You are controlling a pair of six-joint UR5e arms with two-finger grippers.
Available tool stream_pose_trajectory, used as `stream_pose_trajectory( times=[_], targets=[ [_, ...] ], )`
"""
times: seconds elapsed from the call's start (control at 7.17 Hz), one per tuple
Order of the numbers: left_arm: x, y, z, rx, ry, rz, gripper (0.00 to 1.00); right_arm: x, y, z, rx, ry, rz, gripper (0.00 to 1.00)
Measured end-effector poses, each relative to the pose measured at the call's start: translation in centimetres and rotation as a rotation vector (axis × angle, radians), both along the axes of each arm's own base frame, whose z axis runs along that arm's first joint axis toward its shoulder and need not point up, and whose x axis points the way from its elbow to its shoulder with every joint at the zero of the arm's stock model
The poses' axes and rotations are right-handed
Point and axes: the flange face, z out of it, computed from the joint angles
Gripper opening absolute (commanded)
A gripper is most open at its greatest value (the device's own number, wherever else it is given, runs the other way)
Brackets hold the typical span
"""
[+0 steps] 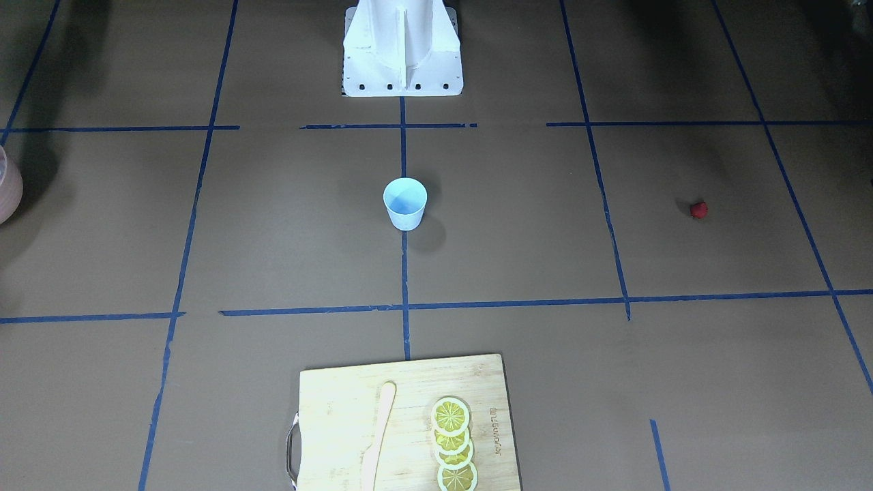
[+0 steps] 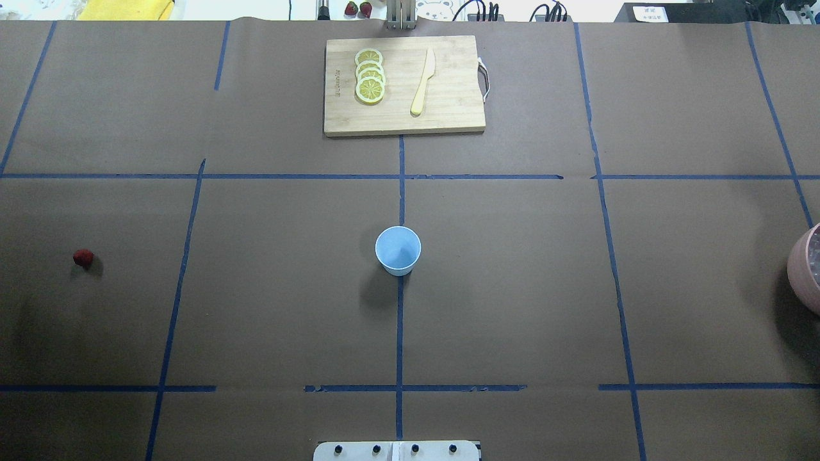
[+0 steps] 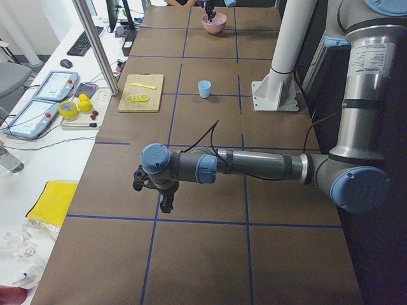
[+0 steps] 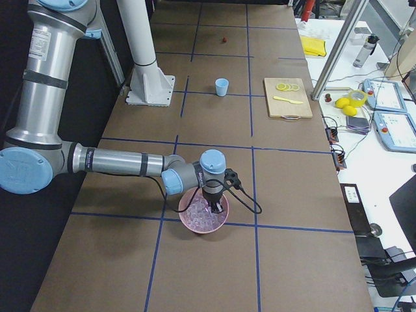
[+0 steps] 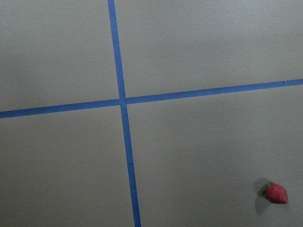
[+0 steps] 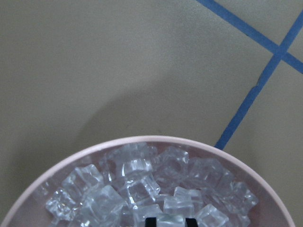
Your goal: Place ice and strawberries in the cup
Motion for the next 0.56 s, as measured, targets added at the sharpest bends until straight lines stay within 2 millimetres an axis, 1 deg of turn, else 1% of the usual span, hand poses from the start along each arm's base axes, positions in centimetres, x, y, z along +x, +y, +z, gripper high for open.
stream_pose_trajectory(
  times=[0.14,0.28,0.42,0.56],
  targets=[
    [0.0,0.0,0.0,0.000,0.000,0.000,1.00,0.2,0.0,-0.1,0.007,-0.002,-0.002,0.00],
    [0.0,0.0,-0.1,0.000,0.000,-0.001,1.00,0.8,-0.2,-0.7,0.015,-0.013,0.011,0.00],
    [0.0,0.0,-0.1,0.000,0.000,-0.001,1.00,1.9,-0.5,-1.8,0.022,-0.041,0.036,0.00],
    [0.0,0.0,-0.1,-0.001,0.000,-0.001,1.00,3.5,-0.6,-3.2,0.030,-0.088,0.068,0.00]
  ],
)
